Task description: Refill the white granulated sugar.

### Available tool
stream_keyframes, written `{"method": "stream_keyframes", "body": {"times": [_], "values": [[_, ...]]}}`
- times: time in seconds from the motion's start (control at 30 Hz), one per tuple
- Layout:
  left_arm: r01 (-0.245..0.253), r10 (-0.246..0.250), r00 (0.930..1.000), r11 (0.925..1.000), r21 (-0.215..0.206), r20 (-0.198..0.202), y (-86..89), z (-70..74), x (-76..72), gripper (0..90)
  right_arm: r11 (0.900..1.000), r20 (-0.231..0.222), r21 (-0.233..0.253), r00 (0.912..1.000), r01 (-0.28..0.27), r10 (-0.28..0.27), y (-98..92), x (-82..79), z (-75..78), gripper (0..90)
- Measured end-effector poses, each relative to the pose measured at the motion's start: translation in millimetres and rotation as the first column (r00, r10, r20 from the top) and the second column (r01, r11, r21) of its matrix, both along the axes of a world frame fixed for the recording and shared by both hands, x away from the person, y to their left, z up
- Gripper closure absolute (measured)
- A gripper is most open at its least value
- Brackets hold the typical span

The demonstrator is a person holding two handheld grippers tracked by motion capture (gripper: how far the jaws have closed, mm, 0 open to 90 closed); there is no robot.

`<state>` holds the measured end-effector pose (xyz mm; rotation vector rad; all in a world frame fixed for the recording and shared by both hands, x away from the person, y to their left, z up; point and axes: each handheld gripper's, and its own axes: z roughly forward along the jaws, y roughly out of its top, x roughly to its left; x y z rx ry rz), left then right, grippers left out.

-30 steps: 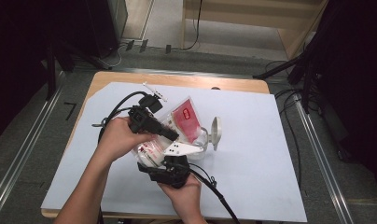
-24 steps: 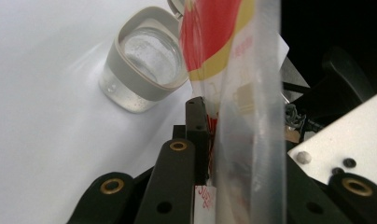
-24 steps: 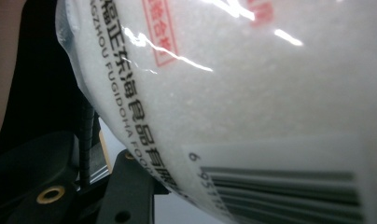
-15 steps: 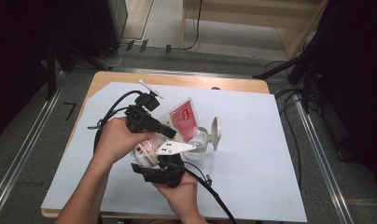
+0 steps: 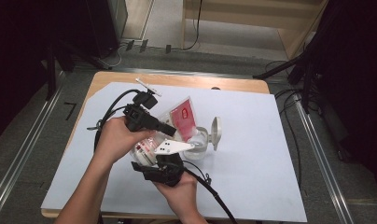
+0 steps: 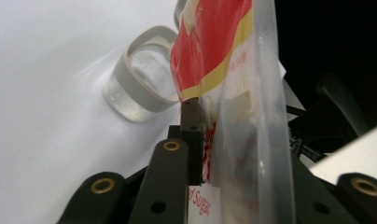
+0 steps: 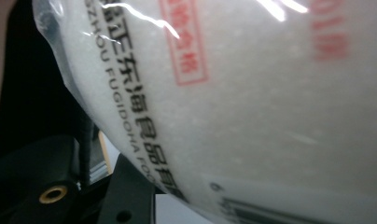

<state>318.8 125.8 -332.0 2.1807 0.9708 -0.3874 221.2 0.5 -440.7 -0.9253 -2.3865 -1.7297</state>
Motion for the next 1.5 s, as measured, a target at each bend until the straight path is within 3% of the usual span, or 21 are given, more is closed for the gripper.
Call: {"method": "stream_keyframes", "body": {"times": [0.17, 0.3, 0.37, 0.5, 0.6, 0.7, 0.77, 0.83, 1.13, 1.23, 1.5], "values": [[-0.005, 0.006, 0.9995, 0.9998, -0.018, 0.03, 4.2, 7.1, -2.8, 73.3, 0.995, -0.062, 0.1, 0.9979, 0.021, -0.015, -7.0, 3.2, 0.7, 63.2], [-0.015, 0.014, 0.999, 0.9997, 0.02, 0.043, 2.5, 8.8, -5.3, 79.1, 0.993, -0.064, 0.113, 0.9979, 0.016, -0.009, -8.2, 3.7, 1.8, 63.0], [-0.018, 0.016, 0.999, 0.9983, 0.055, 0.041, 0.9, 8.4, -5.9, 82.5, 0.995, -0.075, 0.103, 0.9972, 0.012, -0.004, -6.5, 3.8, 0.3, 62.8], [-0.03, 0.028, 0.9991, 0.9978, 0.059, 0.032, 1.7, 7.8, -5.6, 84.9, 0.997, -0.065, 0.077, 0.9979, 0.004, 0.001, -4.0, 4.6, -1.3, 61.3], [-0.04, 0.038, 0.9989, 0.9974, 0.061, 0.028, 5.5, 8.0, -4.8, 86.5, 1.0, -0.028, 0.019, 0.9996, -0.008, 0.009, -1.3, 4.8, -0.2, 57.9], [-0.04, 0.039, 0.999, 0.9973, 0.061, 0.02, 8.9, 8.1, -4.1, 87.6, 0.999, 0.036, -0.054, 0.9993, 0.006, -0.004, 1.4, 1.3, -0.5, 53.5], [-0.041, 0.04, 0.999, 0.9968, 0.068, 0.017, 8.3, 7.8, -3.7, 87.7, 0.998, 0.036, -0.056, 0.9993, 0.008, -0.006, 1.4, 0.3, -0.6, 56.7], [-0.038, 0.037, 0.9992, 0.9974, 0.061, 0.018, 6.3, 7.7, -3.9, 87.7, 0.999, 0.025, -0.046, 0.9997, 0.006, -0.005, 0.2, 0.8, -0.1, 62.0], [-0.03, 0.028, 0.9977, 0.9993, 0.022, 0.061, 3.7, 12.3, -6.2, 83.8, 0.998, -0.031, 0.061, 0.9995, -0.005, 0.007, -2.4, 3.0, 3.1, 63.4], [-0.037, 0.037, 0.997, 0.9993, -0.004, 0.067, 3.3, 13.9, -6.5, 79.8, 0.995, -0.042, 0.103, 0.999, -0.006, 0.01, -3.8, 4.5, 5.2, 63.4], [-0.056, 0.057, 0.995, 0.9984, -0.013, 0.083, 0.3, 14.6, -5.5, 77.0, 0.984, -0.094, 0.176, 0.995, -0.016, 0.033, -2.5, 9.0, 6.4, 63.2]]}}
